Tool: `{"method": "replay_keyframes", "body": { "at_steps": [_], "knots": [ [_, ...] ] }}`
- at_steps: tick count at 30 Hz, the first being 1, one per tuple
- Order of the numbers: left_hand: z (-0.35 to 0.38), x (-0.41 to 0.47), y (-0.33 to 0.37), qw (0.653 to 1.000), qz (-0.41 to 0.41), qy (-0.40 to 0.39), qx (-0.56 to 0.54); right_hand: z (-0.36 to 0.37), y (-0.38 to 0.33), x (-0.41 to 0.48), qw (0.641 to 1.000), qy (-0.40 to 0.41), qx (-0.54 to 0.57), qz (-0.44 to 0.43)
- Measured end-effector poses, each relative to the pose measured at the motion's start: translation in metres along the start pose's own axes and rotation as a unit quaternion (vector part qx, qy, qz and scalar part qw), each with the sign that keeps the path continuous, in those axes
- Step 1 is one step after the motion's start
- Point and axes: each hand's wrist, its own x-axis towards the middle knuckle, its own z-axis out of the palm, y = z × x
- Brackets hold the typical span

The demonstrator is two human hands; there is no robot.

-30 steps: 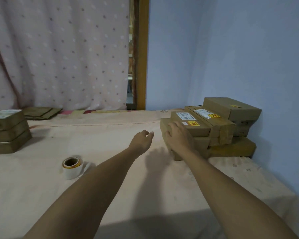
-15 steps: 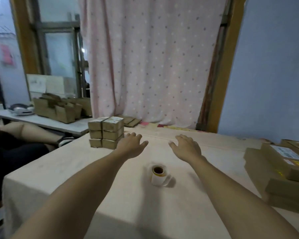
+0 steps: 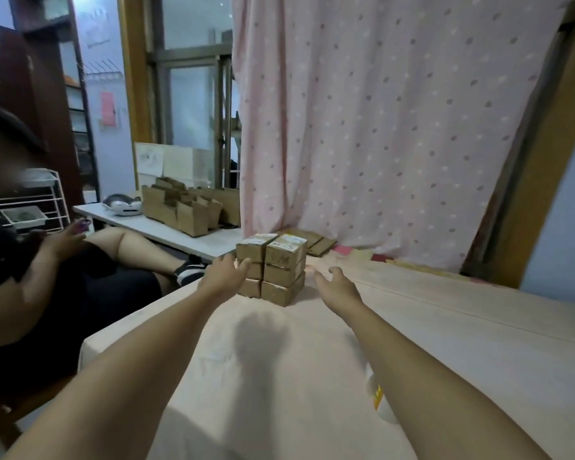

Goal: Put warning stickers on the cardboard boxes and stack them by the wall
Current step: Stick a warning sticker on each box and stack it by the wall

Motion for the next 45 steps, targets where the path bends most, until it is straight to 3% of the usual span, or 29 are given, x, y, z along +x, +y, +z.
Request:
{"method": "replay_keyframes", "body": {
  "at_steps": [3, 6, 12, 16, 21, 32, 45],
  "knots": [
    [0.012, 0.03, -0.016, 0.987, -0.061, 0.004, -0.147, 0.023, -0.005, 0.03, 0.986, -0.02, 0.159, 0.055],
    [0.028, 0.06, -0.028, 0.953, -0.116, 0.0, -0.28, 0.05, -0.005, 0.067, 0.955, -0.026, 0.282, 0.091],
    [0.069, 0.114, -0.052, 0.9, -0.129, -0.008, -0.415, 0.113, 0.018, 0.157, 0.91, 0.004, 0.406, 0.086],
    [0.094, 0.134, -0.07, 0.89, -0.124, -0.015, -0.438, 0.143, 0.031, 0.191, 0.889, 0.009, 0.45, 0.087],
    [0.102, 0.14, -0.062, 0.875, -0.091, -0.046, -0.473, 0.154, 0.018, 0.185, 0.899, 0.018, 0.437, 0.025],
    [0.124, 0.134, -0.057, 0.878, -0.086, -0.012, -0.47, 0.16, 0.022, 0.18, 0.909, -0.009, 0.415, 0.03],
    [0.122, 0.046, -0.027, 0.895, -0.053, -0.036, -0.441, 0.111, 0.052, 0.077, 0.889, 0.015, 0.455, 0.047]
  ]
}}
